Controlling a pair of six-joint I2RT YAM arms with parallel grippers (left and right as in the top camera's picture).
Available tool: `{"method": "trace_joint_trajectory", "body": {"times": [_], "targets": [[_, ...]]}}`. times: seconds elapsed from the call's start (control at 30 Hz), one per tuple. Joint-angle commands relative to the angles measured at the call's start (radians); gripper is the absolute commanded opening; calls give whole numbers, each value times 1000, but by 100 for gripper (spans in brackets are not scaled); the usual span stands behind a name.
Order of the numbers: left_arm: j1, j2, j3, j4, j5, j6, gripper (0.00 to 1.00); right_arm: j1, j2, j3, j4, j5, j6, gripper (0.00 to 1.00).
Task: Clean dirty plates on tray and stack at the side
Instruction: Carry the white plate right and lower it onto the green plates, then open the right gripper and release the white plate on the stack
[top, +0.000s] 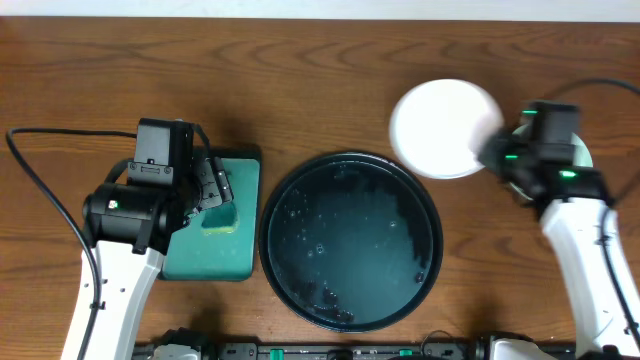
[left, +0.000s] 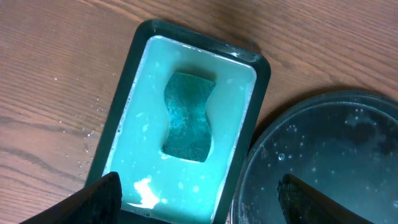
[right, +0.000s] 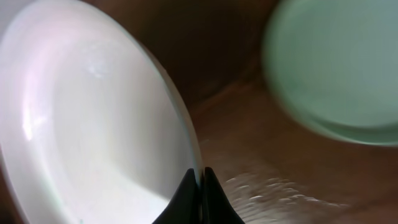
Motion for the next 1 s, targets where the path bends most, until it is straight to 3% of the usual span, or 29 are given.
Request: {"method": "trace_joint_trajectory", "body": {"times": [0.0, 0.17, 0.43, 0.7, 0.97], "targets": [[-2, 0, 2, -2, 6, 10, 81, -165, -16, 8, -14, -78, 80, 1], [-2, 0, 2, 5, 5, 10, 81, -384, 14, 8, -45, -66, 116, 1], [-2, 0, 2, 17, 5, 10, 81, -592, 161, 8, -40, -60, 143, 1], [-2, 0, 2, 16, 5, 10, 81, -624, 349, 8, 29, -114, 80, 1], [-2, 0, 2, 17, 5, 10, 81, -584, 378, 8, 109, -143, 56, 3]]}}
